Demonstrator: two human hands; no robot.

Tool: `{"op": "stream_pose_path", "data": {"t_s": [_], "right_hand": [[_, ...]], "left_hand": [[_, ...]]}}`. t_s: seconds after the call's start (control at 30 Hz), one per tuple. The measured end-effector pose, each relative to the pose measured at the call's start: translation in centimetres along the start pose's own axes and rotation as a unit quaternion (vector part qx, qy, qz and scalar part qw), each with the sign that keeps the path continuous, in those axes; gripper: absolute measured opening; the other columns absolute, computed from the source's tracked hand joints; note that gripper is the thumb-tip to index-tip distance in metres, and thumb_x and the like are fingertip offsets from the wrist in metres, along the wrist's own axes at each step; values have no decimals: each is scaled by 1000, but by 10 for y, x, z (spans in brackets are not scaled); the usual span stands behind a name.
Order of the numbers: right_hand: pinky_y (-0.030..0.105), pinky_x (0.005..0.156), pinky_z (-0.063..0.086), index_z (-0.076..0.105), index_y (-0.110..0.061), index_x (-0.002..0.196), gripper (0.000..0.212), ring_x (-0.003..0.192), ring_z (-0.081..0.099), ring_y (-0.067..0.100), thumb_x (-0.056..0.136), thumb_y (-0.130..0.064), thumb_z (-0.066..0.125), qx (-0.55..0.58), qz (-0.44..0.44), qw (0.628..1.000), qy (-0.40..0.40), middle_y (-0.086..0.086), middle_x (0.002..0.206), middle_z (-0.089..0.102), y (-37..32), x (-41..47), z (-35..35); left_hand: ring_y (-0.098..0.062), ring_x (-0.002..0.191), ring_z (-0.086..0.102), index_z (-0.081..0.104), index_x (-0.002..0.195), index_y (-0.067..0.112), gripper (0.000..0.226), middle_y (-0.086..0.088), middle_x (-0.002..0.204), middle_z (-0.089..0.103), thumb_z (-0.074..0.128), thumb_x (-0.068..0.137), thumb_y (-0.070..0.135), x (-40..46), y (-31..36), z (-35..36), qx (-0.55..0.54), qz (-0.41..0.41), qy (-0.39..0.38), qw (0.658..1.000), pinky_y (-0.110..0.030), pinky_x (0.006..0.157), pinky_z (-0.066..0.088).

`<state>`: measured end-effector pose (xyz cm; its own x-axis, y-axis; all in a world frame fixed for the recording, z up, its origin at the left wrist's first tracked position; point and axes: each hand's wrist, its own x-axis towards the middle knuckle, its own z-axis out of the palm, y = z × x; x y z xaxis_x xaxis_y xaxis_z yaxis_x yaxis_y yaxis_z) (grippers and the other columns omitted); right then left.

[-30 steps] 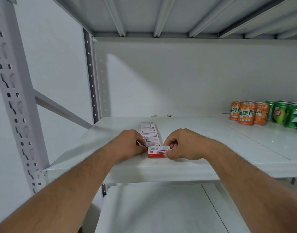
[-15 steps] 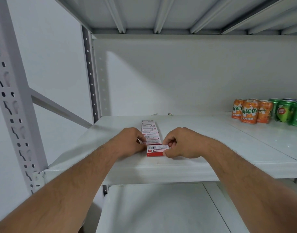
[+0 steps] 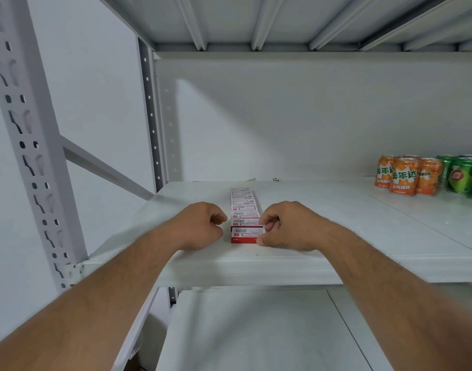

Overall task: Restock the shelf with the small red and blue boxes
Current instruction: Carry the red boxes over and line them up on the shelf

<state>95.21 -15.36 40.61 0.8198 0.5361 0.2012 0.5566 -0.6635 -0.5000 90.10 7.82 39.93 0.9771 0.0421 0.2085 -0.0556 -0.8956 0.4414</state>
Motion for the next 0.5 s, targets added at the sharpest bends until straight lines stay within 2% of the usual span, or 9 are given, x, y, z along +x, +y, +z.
{"op": "stream_pose_path", "data": {"t_s": [0.13, 0.23, 0.3, 0.4, 0.5], "right_hand": [[20, 76, 54, 68, -31, 99, 41, 85, 64, 4, 68, -49, 87, -3, 4, 1000, 21, -13, 98, 65, 2, -4, 2], [27, 76, 56, 68, -31, 92, 32, 81, 66, 10, 71, -50, 83, -32, 18, 999, 24, -7, 93, 68, 2, -7, 2], [30, 65, 53, 73, -25, 84, 28, 65, 60, 15, 73, -50, 80, -31, 24, 999, 19, 2, 84, 71, 3, -6, 4], [30, 55, 41, 76, -16, 85, 35, 55, 46, 12, 77, -51, 75, -46, 26, 998, 14, -1, 65, 61, 6, -2, 5], [29, 56, 41, 77, -18, 88, 35, 56, 47, 12, 80, -52, 71, -59, 22, 998, 14, 5, 70, 66, 9, 1, 8]], "left_hand": [[-6, 95, 61, 66, 118, 25, 49, 12, 106, 65, 68, 76, 49, -13, 2, 2, -9, -24, -21, 999, -25, 89, 48], [1, 83, 59, 70, 94, 38, 26, 19, 89, 61, 71, 76, 57, -17, 5, 6, -1, 3, -8, 1000, -24, 79, 49], [3, 73, 58, 71, 81, 43, 16, 20, 80, 61, 71, 76, 59, -16, 6, 7, -10, 23, -4, 1000, -22, 68, 46], [5, 58, 53, 75, 95, 48, 25, 22, 66, 59, 66, 78, 62, -12, 5, 9, -5, 44, -8, 999, -18, 57, 37], [6, 53, 50, 74, 97, 49, 25, 25, 59, 56, 64, 80, 63, -9, 4, 9, 1, 54, -9, 999, -17, 53, 34]]}}
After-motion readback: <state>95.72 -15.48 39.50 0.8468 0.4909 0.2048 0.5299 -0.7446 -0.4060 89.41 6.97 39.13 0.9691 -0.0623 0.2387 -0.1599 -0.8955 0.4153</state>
